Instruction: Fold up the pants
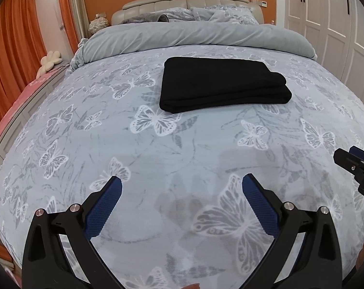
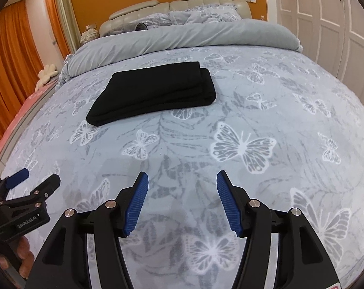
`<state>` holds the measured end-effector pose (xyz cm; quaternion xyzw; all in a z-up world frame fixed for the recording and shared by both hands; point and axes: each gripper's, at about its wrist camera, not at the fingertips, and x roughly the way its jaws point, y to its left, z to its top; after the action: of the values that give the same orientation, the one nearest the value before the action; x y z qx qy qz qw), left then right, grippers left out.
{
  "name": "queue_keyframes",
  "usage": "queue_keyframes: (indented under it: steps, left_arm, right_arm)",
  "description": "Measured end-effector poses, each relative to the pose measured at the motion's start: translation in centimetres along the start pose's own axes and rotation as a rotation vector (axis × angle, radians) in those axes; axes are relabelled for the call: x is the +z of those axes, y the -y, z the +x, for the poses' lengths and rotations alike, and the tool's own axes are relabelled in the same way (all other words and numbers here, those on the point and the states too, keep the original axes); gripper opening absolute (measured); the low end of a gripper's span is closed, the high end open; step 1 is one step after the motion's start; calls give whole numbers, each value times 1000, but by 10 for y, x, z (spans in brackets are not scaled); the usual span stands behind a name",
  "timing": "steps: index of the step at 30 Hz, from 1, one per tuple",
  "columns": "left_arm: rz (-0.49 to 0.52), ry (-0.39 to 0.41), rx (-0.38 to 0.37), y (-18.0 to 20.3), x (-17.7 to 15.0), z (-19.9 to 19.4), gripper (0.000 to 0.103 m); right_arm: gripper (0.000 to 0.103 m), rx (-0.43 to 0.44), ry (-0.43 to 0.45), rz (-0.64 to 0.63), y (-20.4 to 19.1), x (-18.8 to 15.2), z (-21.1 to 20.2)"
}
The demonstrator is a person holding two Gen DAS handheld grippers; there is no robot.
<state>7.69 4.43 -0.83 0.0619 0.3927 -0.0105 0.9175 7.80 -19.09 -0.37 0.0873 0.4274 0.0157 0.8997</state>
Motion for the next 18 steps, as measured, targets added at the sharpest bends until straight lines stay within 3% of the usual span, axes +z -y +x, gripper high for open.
queue_keyframes:
  steps: [9,14,16,18]
  left_arm:
    - [-10,-21,15,2,-2,7,98]
    - [-78,-71,-9,-9,2,20,98]
    - [-99,-73,-9,-14,6,22,98]
    - [-109,-68,-6,-17,10,22,98]
  right_arm:
    - [58,10,-2,6,-9,14,9]
    - [59,29,-13,39,0,71,51]
    - [60,-34,-16,68,9,88,77]
    - [60,-3,-42,132,22,103,104]
